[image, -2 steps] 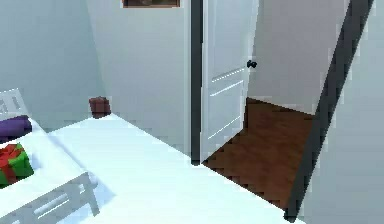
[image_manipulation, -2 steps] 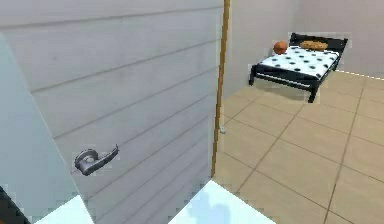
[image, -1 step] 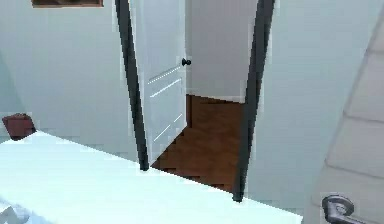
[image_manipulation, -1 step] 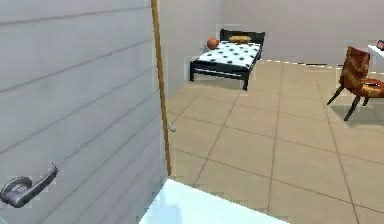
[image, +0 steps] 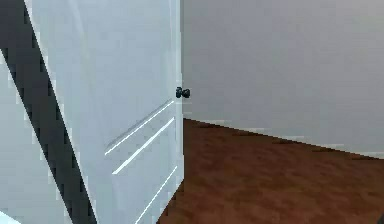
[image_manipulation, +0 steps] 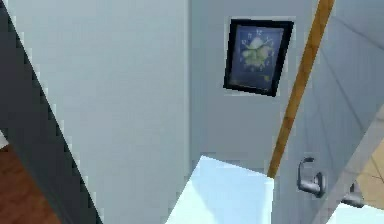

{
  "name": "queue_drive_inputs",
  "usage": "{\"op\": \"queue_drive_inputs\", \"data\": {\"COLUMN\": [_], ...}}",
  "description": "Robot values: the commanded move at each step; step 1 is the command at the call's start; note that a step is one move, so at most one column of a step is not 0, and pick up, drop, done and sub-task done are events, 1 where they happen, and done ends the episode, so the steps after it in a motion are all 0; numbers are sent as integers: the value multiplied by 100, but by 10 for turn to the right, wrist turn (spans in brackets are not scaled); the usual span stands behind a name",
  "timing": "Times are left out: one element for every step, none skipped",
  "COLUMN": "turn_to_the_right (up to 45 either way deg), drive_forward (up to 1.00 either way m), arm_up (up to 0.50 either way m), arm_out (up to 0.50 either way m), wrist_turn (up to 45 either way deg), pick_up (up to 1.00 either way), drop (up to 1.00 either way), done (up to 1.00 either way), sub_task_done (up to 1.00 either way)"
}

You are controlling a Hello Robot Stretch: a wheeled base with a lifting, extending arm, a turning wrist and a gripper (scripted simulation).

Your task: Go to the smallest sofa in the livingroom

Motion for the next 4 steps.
{"op": "queue_drive_inputs", "data": {"turn_to_the_right": [150,0,60,0], "drive_forward": [0,15,0,15], "arm_up": [0,0,0,0], "arm_out": [0,0,0,0], "wrist_turn": [0,0,0,0], "pick_up": [0,0,0,0], "drop": [0,0,0,0], "done": [0,0,0,0], "sub_task_done": [0,0,0,0]}}
